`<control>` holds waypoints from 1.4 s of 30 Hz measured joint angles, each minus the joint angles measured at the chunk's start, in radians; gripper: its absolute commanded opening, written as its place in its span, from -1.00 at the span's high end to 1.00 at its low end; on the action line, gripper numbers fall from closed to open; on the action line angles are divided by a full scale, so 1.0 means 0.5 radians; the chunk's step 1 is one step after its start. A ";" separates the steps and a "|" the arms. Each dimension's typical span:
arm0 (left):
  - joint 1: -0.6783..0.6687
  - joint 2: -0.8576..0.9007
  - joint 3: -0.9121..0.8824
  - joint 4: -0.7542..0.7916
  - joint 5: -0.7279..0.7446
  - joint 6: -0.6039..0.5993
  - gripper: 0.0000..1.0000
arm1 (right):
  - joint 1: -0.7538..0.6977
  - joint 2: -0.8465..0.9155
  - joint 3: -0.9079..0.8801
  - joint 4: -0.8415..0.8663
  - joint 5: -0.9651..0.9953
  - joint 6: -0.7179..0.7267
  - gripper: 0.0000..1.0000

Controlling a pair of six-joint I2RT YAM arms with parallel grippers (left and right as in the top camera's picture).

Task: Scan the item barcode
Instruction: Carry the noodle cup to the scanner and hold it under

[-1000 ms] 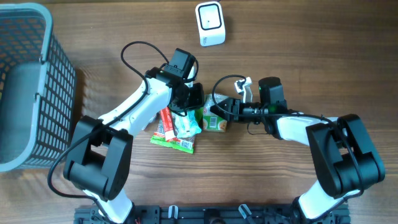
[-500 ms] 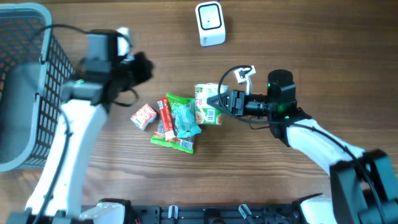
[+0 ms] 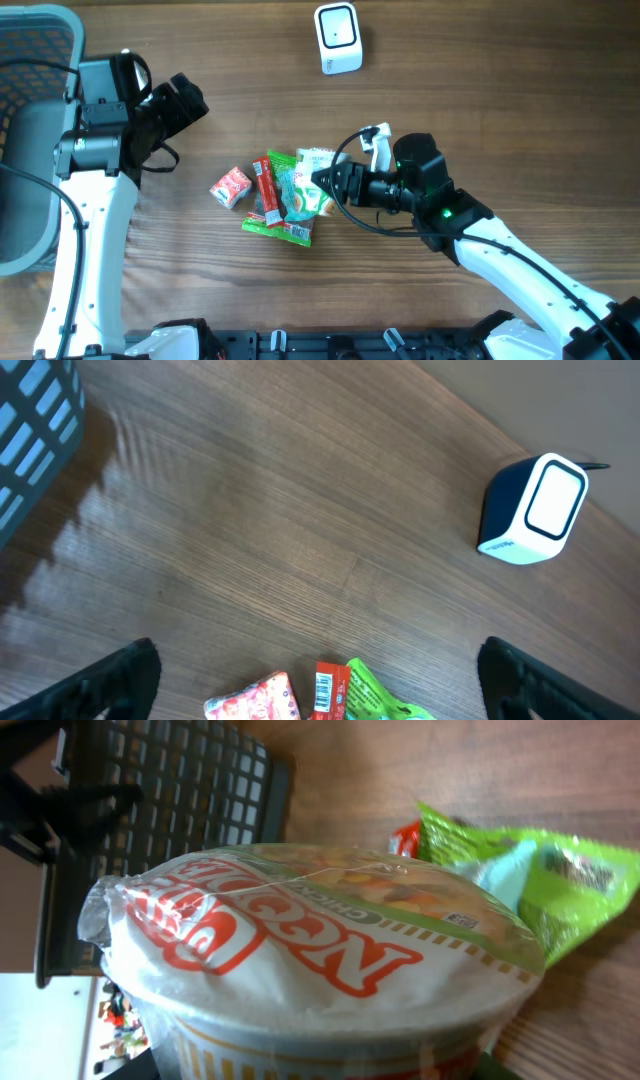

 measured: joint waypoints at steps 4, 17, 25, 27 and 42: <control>0.000 0.000 0.000 -0.011 -0.005 0.001 -1.00 | -0.033 -0.002 0.020 -0.054 0.014 -0.038 -0.15; 0.000 0.002 0.000 -0.014 -0.005 0.001 -1.00 | -0.152 0.002 1.160 -1.462 0.497 -0.605 -0.27; 0.000 0.002 0.000 -0.018 -0.005 0.001 -1.00 | -0.317 0.699 2.616 -2.196 0.736 -1.051 -0.26; 0.000 0.003 0.000 -0.019 -0.005 0.001 -1.00 | -0.317 0.864 2.811 -2.148 0.813 -1.135 -0.25; 0.000 0.005 0.000 -0.015 -0.005 0.001 -1.00 | -0.029 2.046 2.878 -0.520 2.387 -2.796 -0.13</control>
